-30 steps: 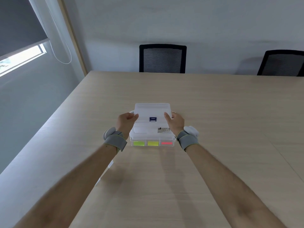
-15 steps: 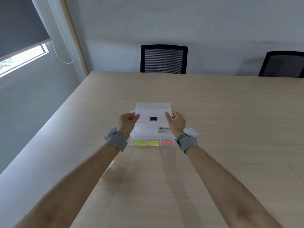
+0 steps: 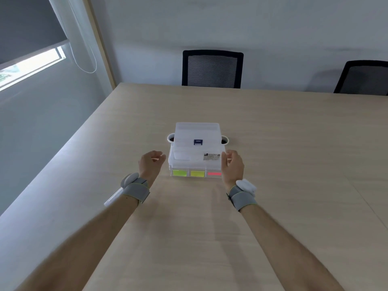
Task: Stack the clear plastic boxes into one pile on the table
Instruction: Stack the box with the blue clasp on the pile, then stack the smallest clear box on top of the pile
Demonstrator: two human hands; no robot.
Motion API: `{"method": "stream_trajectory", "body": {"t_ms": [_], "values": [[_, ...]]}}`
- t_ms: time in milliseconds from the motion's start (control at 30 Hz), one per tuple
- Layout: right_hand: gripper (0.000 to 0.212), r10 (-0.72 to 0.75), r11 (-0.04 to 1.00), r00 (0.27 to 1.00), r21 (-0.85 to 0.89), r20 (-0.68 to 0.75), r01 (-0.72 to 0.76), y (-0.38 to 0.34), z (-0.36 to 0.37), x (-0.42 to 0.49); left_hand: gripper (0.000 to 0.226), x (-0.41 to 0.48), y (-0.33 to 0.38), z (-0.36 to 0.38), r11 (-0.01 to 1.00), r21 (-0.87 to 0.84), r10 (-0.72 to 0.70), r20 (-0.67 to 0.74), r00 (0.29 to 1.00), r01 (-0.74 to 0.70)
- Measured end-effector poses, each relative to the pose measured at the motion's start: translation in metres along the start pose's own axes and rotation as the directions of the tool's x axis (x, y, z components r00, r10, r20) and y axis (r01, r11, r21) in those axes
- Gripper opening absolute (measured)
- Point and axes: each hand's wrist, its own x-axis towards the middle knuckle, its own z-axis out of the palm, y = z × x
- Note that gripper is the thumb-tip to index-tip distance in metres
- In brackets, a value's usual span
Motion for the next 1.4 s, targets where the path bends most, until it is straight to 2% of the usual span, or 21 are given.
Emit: {"method": "stream_trajectory", "body": {"t_ms": [200,367,567,700,867,1067,1267,1400], "values": [[0.029,0.034,0.997,0.997,-0.075,0.074,-0.028,0.017,0.018,-0.03,0.029,-0.016,-0.038,-0.013,0.999,0.018,-0.047,0.026,0.999,0.047],[0.026,0.033,0.994,0.99,-0.106,0.138,-0.018,0.019,0.037,-0.05,0.036,-0.027,-0.067,-0.029,0.987,0.153,-0.048,0.032,0.998,0.043],[0.029,0.047,0.995,0.958,-0.101,0.284,-0.019,0.014,0.064,-0.073,0.077,-0.041,-0.111,-0.055,0.899,0.432,-0.107,0.063,0.992,0.069],[0.03,0.044,0.994,0.93,-0.109,0.365,-0.004,0.01,0.078,-0.082,0.105,-0.048,-0.13,-0.065,0.837,0.541,-0.154,0.085,0.984,0.085],[0.03,0.042,0.992,0.901,-0.125,0.432,0.014,0.002,0.095,-0.093,0.114,-0.055,-0.147,-0.074,0.777,0.616,-0.239,0.096,0.966,0.131],[0.03,0.04,0.989,0.876,-0.146,0.481,0.035,-0.003,0.107,-0.1,0.112,-0.057,-0.154,-0.076,0.788,0.575,-0.304,0.053,0.951,0.219],[0.031,0.032,0.986,0.833,-0.153,0.553,0.063,-0.007,0.115,-0.103,0.114,-0.055,-0.154,-0.071,0.865,0.431,-0.307,0.051,0.95,0.256],[0.032,0.03,0.985,0.791,-0.155,0.611,0.082,-0.014,0.118,-0.104,0.099,-0.052,-0.153,-0.069,0.902,0.35,-0.276,0.021,0.961,0.252]]}}
